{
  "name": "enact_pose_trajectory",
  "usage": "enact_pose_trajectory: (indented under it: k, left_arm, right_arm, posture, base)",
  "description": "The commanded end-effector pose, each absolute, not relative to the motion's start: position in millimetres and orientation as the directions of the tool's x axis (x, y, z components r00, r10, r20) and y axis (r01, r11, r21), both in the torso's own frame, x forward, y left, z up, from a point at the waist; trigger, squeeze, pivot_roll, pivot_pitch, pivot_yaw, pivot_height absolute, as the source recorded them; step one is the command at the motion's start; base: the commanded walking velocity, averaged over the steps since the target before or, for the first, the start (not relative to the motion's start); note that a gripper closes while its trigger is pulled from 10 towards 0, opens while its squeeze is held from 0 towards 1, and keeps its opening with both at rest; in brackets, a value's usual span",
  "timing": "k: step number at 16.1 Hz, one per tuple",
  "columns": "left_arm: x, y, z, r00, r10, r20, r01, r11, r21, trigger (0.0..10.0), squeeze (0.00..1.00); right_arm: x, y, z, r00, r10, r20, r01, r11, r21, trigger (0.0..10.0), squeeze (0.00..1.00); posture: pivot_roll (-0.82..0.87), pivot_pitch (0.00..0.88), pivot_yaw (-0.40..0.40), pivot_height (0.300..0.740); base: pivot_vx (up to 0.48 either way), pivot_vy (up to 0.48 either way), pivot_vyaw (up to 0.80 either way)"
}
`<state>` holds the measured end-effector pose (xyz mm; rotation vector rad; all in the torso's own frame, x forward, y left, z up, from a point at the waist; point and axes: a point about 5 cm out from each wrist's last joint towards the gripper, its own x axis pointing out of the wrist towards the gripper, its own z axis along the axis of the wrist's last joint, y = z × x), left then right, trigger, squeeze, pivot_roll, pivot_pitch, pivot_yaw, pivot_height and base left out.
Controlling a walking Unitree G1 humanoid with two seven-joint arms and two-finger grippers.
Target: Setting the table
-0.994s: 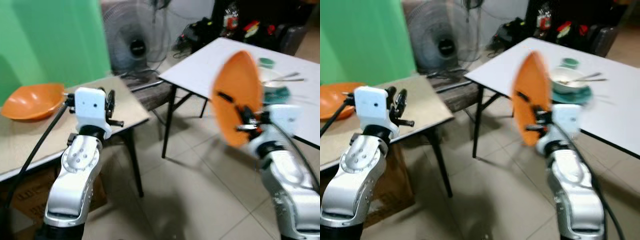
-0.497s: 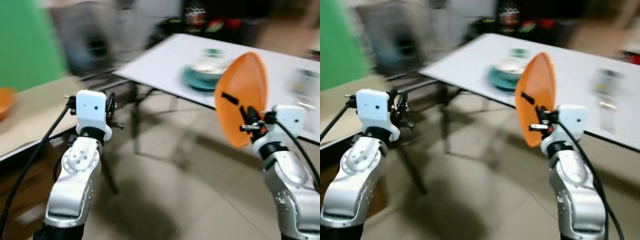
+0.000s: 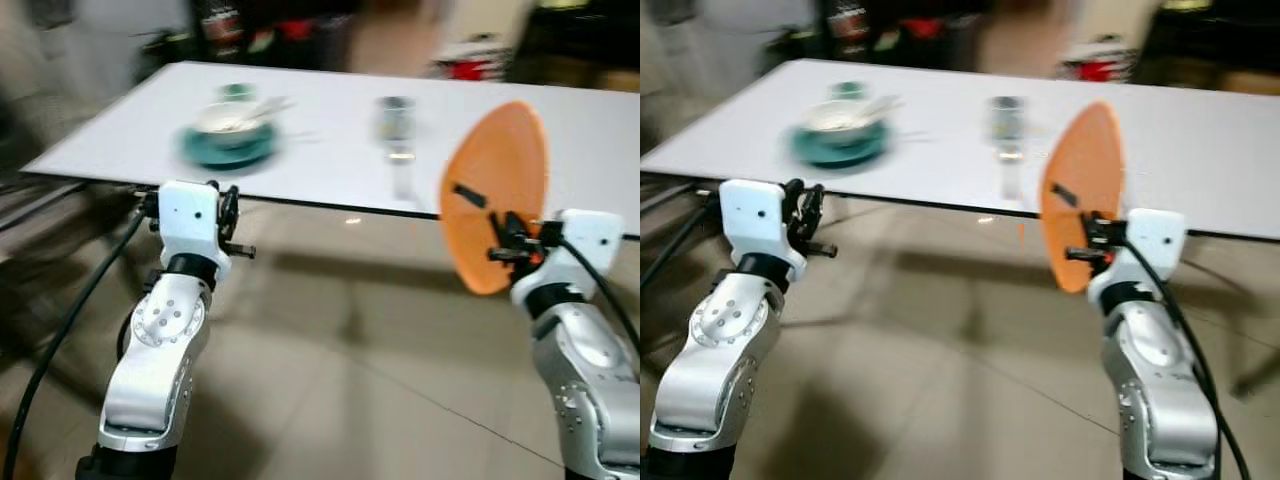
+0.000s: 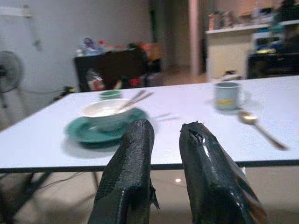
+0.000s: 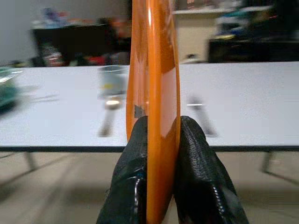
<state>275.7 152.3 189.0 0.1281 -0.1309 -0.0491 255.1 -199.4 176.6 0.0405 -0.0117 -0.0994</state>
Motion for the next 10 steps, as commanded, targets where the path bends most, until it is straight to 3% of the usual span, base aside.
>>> enact_pose_trajectory:
  k: [1,4,7,10]
  left_arm:
    - [277,158,188,0.993,-0.036,0.115,0.019,0.99,0.141,10.0,0.0]
    - [277,156,185,0.992,-0.063,0.105,0.052,0.993,0.11,10.0,0.0]
    - [277,155,186,0.992,-0.073,0.107,0.065,0.995,0.081,10.0,0.0]
    - [277,158,185,0.992,-0.075,0.102,0.068,0.995,0.077,10.0,0.0]
  right_arm:
    - [256,-192,185,0.996,-0.07,0.047,0.068,0.997,0.043,10.0,0.0]
    - [256,-188,186,0.998,-0.042,0.045,0.04,0.998,0.055,10.0,0.0]
    - [257,-183,184,0.999,-0.019,0.034,0.016,0.996,0.089,10.0,0.0]
    - [260,-177,184,0.999,0.03,0.029,-0.034,0.992,0.118,10.0,0.0]
  posture:
    - [-0.09,0.019,0.019,0.74]
    - [-0.09,0.017,0.02,0.74]
    - [-0.09,0.014,0.018,0.74]
    - [-0.09,0.011,0.017,0.74]
  base:
    - [0.0,0.0,0.0]
    - [0.0,0.0,0.0]
    - [0.36,0.0,0.0]
    - [0.389,0.0,-0.69]
